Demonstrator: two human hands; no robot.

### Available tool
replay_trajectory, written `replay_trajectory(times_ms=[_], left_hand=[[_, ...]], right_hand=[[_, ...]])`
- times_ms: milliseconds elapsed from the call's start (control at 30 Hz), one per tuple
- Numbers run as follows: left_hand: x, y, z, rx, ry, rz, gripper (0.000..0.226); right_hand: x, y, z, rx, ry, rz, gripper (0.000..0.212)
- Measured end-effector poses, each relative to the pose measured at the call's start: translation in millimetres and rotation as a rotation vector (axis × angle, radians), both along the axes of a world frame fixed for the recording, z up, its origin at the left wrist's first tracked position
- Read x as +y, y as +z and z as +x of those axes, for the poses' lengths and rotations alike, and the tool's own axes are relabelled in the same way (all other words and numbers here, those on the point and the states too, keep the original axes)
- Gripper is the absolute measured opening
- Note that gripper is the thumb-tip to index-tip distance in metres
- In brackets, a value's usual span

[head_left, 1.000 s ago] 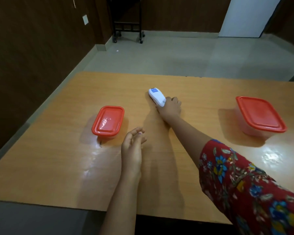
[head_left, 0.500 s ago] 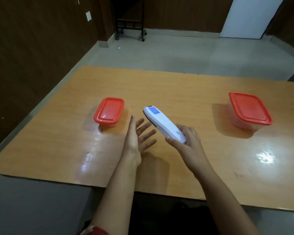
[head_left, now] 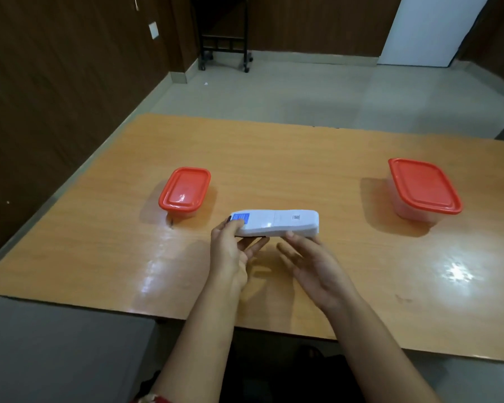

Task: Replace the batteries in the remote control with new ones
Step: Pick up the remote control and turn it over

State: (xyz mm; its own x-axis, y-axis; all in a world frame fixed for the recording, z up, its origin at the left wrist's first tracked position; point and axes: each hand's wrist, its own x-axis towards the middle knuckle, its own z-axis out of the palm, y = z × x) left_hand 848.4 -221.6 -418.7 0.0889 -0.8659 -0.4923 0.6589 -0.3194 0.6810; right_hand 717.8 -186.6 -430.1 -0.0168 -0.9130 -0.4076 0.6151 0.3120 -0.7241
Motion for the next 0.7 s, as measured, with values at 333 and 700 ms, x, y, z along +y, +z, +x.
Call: replay_trajectory(times_ms=[333,700], left_hand=[[-0.3,-6.0,8.8,-0.307,0.031,-0.025,0.016],[-3.9,-2.2,3.2,-0.233,-0.406,0.038,0.058]], right_hand=[[-25.8,5.9,2.0,-0.036,0.086,0.074,0.028],[-4.1,17.8,-6.4,0.07,0.695,0.063,0.036]])
